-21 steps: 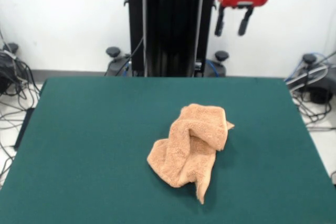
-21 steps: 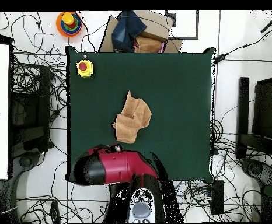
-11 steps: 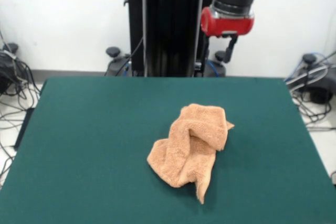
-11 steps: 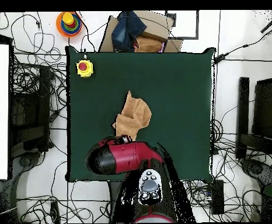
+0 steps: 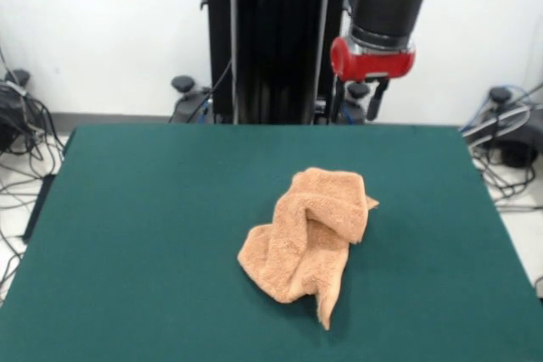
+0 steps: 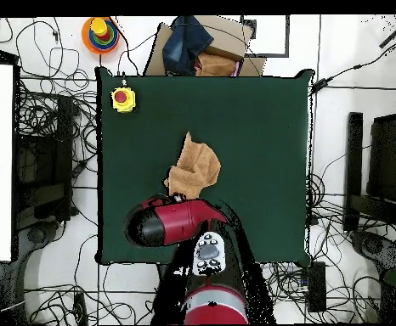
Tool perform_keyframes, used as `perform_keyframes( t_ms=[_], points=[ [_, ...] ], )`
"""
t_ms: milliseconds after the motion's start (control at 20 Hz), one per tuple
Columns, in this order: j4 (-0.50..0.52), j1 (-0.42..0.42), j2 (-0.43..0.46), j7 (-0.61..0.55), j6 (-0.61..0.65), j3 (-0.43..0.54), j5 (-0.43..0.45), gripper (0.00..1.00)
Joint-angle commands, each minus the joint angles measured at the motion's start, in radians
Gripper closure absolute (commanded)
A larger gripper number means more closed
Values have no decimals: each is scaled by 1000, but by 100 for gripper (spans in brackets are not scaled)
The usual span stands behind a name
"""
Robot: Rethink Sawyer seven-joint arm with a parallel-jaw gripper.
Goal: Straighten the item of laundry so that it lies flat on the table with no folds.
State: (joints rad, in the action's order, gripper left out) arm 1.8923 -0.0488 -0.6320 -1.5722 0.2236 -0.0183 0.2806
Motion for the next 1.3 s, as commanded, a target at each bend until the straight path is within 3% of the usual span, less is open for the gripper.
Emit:
perform_keyframes(
  t_ms=[50, 250, 650, 1100, 1300],
  points=[
    [-98, 11, 130, -120, -104, -12, 54, 0],
    [-115, 13, 153, -118, -132, -18, 57, 0],
    [-179, 59, 162, -116, -35, -19, 6, 0],
    [-372, 14, 206, -117, 184, -60, -71, 0],
    [-461, -29, 269, -105, 173, -38, -67, 0]
  ],
)
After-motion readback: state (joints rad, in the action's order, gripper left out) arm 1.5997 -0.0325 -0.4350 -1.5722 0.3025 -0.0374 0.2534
